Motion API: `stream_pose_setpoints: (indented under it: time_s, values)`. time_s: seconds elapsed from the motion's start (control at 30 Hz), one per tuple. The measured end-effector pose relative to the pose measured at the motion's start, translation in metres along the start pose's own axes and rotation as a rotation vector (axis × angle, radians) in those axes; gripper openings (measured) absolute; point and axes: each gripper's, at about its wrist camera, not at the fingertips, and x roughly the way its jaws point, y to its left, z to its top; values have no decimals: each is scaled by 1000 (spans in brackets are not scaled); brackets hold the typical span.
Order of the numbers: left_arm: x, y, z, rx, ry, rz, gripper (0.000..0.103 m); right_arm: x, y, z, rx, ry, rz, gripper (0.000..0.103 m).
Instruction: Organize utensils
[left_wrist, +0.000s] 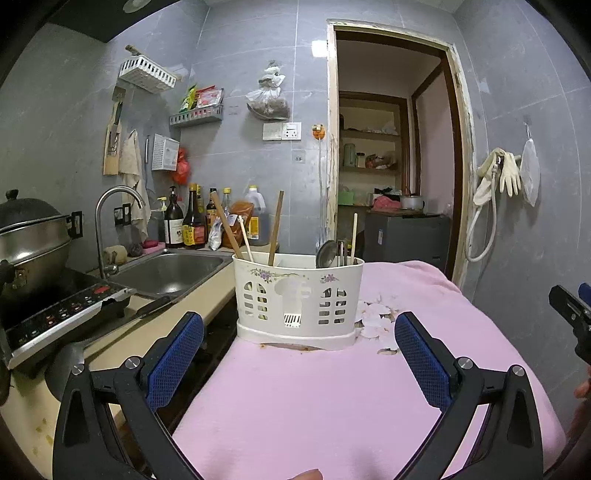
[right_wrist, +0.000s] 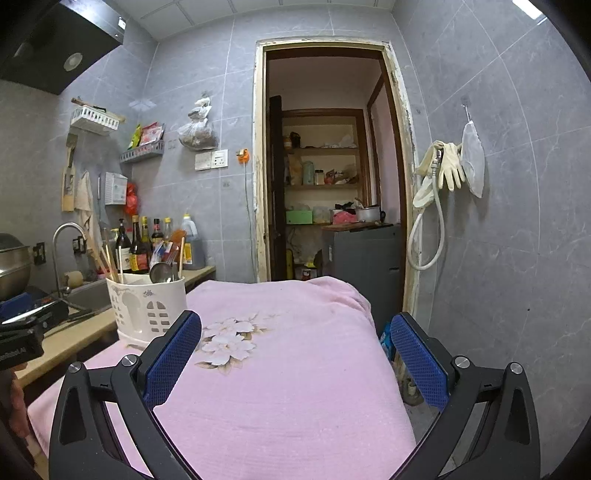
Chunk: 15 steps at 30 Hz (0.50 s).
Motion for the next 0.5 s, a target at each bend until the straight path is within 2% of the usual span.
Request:
stream_pose_setpoints:
  time_s: [0.5]
  values:
    - [-3, 2, 1, -4, 0, 5, 102, -2, 2, 1, 0, -6, 1, 103]
